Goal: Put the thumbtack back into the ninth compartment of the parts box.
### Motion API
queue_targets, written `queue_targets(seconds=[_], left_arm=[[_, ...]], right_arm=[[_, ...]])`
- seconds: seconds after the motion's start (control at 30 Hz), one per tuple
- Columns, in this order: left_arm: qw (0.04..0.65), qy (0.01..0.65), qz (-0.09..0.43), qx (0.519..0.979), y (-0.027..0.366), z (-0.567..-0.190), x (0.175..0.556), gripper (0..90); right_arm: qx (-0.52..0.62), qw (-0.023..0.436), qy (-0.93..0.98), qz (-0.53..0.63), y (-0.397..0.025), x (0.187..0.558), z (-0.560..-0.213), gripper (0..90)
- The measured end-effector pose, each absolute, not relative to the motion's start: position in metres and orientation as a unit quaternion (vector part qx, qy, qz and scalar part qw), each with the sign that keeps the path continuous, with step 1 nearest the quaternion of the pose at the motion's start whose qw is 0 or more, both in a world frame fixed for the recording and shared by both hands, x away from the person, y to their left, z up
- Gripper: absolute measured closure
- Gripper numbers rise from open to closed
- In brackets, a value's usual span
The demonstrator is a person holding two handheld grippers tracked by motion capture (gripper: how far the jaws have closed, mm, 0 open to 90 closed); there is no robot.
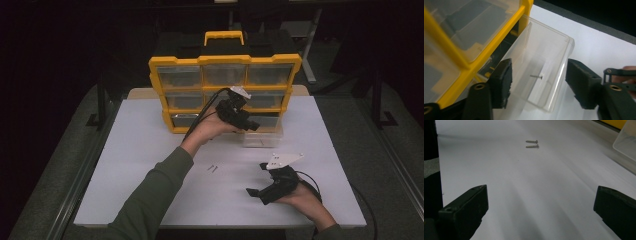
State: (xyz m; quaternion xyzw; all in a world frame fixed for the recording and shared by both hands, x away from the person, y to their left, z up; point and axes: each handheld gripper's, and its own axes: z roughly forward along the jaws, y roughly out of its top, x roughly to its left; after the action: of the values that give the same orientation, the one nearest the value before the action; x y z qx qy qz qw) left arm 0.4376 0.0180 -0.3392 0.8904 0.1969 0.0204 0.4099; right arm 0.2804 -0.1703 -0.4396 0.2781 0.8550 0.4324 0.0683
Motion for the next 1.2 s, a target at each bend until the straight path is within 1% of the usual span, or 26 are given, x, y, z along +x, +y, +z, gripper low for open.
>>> queue_targets(seconds=[0.33, 0.47, 0.87, 1.2], left_arm=[[0.401, 0.199, 0.041, 0.893, 0.049, -0.341, 0.424, 18.8], [0.395, 0.205, 0.049, 0.894, 0.062, -0.346, 0.418, 14.6], [0.389, 0.215, 0.064, 0.893, 0.095, -0.366, 0.399, 13.4], [0.383, 0.224, 0.065, 0.894, 0.115, -0.393, 0.382, 13.7]], right_arm=[[0.278, 0.069, 0.856, 0.431, -0.17, 0.28, -0.44, 0.0], [0.278, 0.069, 0.856, 0.43, -0.17, 0.28, -0.44, 0.0], [0.277, 0.069, 0.857, 0.429, -0.169, 0.28, -0.44, 0.0], [0.278, 0.069, 0.858, 0.427, -0.168, 0.281, -0.441, 0.0]])
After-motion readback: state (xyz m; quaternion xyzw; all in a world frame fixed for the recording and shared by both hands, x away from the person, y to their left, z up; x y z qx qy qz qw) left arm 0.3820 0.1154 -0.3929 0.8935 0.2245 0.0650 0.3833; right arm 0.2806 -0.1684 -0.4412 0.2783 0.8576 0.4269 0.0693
